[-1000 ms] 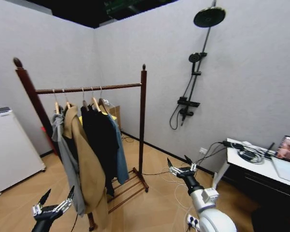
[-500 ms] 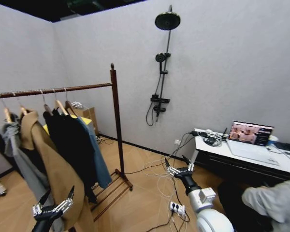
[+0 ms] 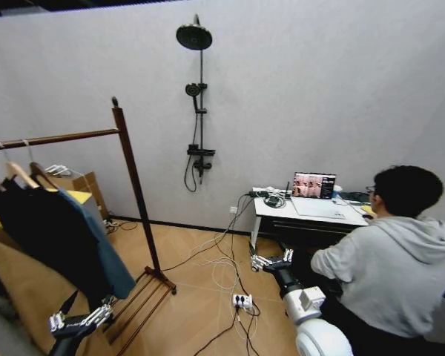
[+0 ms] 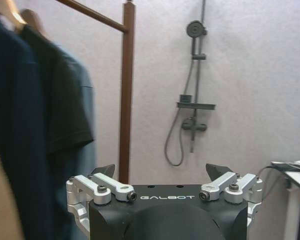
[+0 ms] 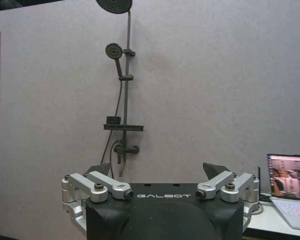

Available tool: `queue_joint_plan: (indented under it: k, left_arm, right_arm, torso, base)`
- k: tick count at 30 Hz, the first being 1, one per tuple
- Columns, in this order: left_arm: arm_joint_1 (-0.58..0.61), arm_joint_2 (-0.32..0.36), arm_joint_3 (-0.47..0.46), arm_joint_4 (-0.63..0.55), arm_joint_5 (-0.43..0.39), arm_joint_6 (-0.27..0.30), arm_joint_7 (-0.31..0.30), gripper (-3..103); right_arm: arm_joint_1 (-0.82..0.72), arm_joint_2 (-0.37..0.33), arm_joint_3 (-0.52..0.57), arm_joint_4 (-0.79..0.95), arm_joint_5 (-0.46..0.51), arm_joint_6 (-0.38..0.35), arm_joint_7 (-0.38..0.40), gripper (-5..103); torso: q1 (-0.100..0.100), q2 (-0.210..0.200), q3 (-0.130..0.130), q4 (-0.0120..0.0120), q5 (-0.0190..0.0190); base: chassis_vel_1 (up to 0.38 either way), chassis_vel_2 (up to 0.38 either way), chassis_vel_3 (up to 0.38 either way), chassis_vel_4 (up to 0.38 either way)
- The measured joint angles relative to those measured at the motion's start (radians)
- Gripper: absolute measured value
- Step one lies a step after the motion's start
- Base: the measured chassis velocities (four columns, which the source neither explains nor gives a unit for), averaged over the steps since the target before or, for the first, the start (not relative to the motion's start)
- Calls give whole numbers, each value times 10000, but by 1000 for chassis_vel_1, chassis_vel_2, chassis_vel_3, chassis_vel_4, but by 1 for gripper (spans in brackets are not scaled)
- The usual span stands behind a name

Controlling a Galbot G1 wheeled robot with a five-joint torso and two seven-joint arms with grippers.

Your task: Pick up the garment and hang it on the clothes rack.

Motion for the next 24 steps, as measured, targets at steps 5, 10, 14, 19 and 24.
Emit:
queue_joint_plan:
  k: [5,10,14,19,24]
  left_arm:
    - [0,0,0,0,0,0,0,100]
    - [0,1,0,0,0,0,1,100]
    - [-1,0,0,0,0,0,2,100]
    - [0,0,0,0,0,0,2,100]
    - [0,0,0,0,0,0,2,100]
  right_arm:
    - [-8,25,-54,-25,-14,-4,0,100]
    - [-86,35,-46,-39,-35,-4,2,100]
    - [-106,31,-12,-32,-35,8,5,100]
    - [-154,36,-7,-15,-33,38,5,100]
    - [-182,50,-16,-15,-35,83,5,100]
  torso:
    - [0,0,0,1,-1]
    - [-5,1,-1,-4,1]
    - [-4,1,0,1,2]
    - [-3,0,0,2,1]
    - [-5,2,-1,1,2]
  base:
    - [-121,-126,-123,-150]
    - [-102,-134,-129,-105]
    - [-37,-70,-49,-23]
    - [43,-27,-34,24]
    - [91,-78,-95,76]
